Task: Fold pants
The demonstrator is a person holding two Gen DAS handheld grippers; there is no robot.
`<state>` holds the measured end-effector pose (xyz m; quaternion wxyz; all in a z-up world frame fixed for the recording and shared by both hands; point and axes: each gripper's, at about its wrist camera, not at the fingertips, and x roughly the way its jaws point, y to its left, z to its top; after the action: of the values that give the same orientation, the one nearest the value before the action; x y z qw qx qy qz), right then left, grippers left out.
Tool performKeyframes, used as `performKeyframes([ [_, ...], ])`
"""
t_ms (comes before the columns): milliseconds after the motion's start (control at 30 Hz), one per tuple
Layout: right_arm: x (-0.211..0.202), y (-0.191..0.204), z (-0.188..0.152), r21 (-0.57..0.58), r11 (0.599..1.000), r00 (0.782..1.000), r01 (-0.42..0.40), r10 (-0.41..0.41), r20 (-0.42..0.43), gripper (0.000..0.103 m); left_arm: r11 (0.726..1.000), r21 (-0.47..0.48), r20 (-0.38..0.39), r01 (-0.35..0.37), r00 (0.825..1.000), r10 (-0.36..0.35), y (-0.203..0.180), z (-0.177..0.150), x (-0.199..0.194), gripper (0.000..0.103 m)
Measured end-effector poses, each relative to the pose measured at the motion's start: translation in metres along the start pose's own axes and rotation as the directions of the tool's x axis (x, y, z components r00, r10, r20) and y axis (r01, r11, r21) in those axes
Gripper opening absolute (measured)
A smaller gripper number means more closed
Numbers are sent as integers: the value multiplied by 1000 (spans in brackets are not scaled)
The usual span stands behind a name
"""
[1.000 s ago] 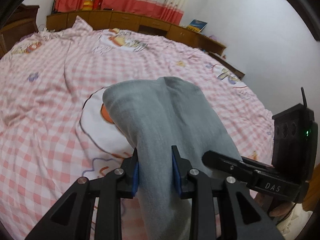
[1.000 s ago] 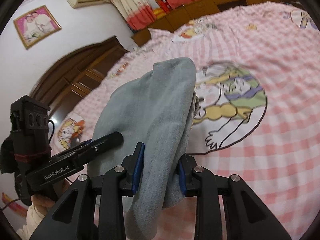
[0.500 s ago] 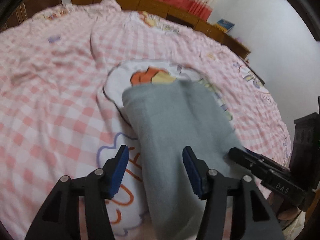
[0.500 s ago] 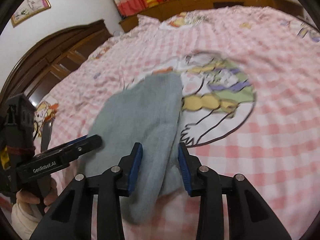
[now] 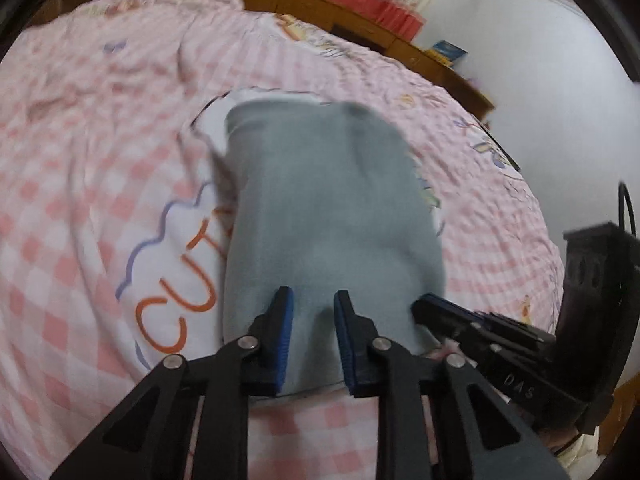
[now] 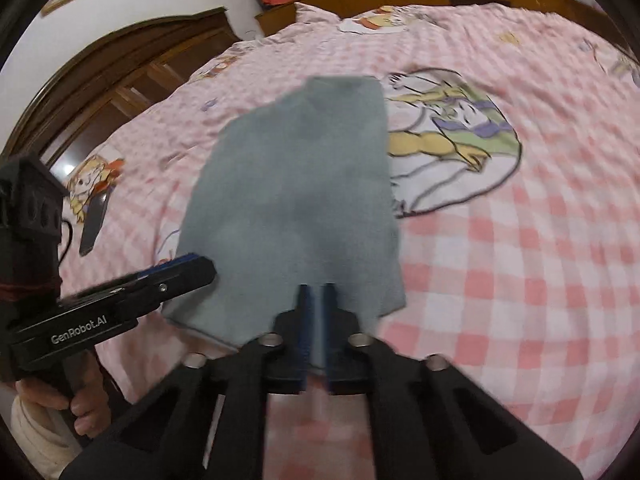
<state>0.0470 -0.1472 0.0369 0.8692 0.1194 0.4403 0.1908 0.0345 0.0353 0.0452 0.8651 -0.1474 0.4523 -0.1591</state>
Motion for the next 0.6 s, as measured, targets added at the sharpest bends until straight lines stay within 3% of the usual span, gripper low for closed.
performKeyframes([
  [133,-6,1,0,16,1000,1000,-6,6,0,0,1000,-12,8,4,1000,-4,0,-2,-5,17],
  [267,-20,10,-10,10,1000,1000,-2,2,-2,15,999,22,9,-38,999,37,-12,-8,-17,23],
  [333,-27,16,-17,-4,1000,1000,18,-18,2,26,997,44,14,-56,998,56,-19,-16,-25,41],
  [467,-34,21,-35,-23,992,992,122,-121,17,52,989,76,26,-125,992,123,-25,-33,-36,65],
  [533,-31,20,-41,-31,988,988,152,-153,1,54,980,85,21,-180,984,178,-26,-43,-35,73],
  [600,-23,16,-46,-30,981,981,190,-190,-31,54,971,96,5,-219,976,220,-25,-51,-29,75],
])
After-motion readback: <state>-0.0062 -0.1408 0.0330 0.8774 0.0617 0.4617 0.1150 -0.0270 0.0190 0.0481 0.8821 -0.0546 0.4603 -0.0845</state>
